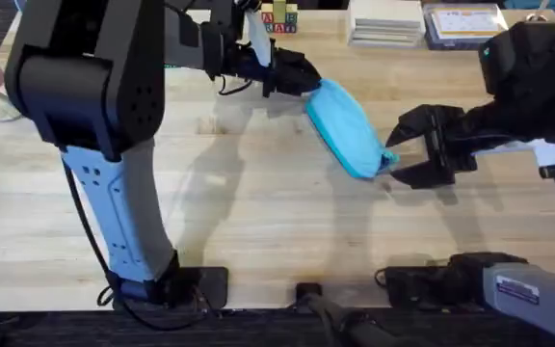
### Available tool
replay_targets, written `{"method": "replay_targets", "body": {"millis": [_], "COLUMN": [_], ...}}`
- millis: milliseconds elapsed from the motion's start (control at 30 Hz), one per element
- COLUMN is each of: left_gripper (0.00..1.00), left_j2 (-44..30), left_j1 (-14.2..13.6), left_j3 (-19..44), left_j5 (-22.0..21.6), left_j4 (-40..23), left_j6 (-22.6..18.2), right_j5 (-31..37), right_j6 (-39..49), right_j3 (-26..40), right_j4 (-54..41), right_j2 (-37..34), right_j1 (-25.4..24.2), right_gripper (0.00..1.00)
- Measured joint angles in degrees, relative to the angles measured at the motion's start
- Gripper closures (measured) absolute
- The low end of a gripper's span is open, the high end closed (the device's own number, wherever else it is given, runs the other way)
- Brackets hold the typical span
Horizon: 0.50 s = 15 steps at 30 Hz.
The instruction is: Unzip the bag, pick up the pens from the table one at a time and place them inside, then zip the bag closed.
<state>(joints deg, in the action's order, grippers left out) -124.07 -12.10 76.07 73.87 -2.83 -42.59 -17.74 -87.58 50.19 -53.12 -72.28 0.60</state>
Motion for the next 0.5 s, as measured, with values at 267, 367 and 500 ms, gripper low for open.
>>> {"method": "replay_targets", "body": {"millis": [267, 367, 500], "left_gripper": [0.959, 0.959, 0.959], "left_j2": [0.00, 0.00, 0.00], "left_j1": [0.00, 0.00, 0.00], "left_j3": [0.00, 0.00, 0.00], "left_j5": [0.00, 0.00, 0.00], "left_j4": [0.00, 0.00, 0.00], "left_j6": [-0.02, 0.00, 0.00], "right_j5": [-0.15, -0.13, -0.12], "right_j6": [-1.12, -1.15, -1.19], "right_j3": [0.00, 0.00, 0.00], "right_j4": [0.90, 0.90, 0.92], "right_j2": [0.00, -0.01, 0.01], "right_j1": [0.00, 0.00, 0.00], "right_gripper": [0.522, 0.572, 0.584]}}
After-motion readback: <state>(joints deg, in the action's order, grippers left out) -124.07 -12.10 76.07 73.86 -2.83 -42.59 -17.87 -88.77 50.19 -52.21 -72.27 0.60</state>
